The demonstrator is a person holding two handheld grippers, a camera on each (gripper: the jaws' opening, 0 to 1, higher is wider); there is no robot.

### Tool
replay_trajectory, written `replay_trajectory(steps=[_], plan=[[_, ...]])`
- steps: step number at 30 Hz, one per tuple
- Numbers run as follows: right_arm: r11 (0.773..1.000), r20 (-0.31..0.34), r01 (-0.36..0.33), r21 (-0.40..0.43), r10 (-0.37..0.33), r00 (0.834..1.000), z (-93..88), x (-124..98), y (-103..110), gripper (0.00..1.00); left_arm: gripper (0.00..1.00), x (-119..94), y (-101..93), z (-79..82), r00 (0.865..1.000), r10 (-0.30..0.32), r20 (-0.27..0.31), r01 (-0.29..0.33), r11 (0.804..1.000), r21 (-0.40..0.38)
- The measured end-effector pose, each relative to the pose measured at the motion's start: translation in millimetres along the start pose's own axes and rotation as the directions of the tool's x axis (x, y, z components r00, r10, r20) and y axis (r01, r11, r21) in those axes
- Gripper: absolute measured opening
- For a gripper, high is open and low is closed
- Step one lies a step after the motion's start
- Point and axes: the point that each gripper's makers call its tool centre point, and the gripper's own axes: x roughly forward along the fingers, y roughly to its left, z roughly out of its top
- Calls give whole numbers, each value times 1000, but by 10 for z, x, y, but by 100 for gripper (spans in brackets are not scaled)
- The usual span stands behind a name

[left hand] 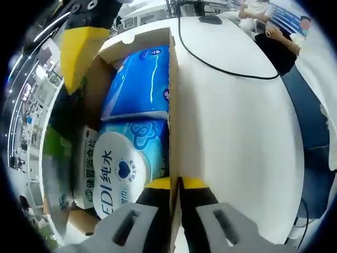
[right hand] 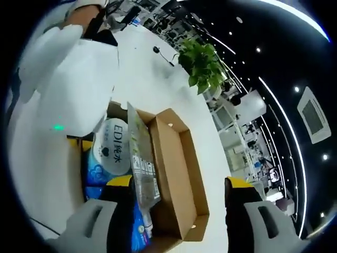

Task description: Operate the shoe box by opening the lid, removing the specified soft item, and placing it in the target area until the item is outside and the box remains undamaged.

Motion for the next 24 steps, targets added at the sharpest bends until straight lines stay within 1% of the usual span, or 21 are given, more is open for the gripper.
replay_trajectory(steps=[9,14,20,24], plan=[[1000,-1,3,-12,-3,1000,-1,99,-71,68,3,2,2,3,1000,-3,1,3,1000,-2],[1000,-4,-6,-29,6,1000,-7,171,-55,67,3,7,-3,1,1000,-4,3,4,1000,-2],[999,-3,-26,-22,26,1000,-14,263,-18,66,3,5,-7,-1,1000,-6,2,6,1000,0],[999,-7,-29,-24,29,1000,-40,341,-38,65,3,7,-3,0,1000,-11,3,11,1000,-2]])
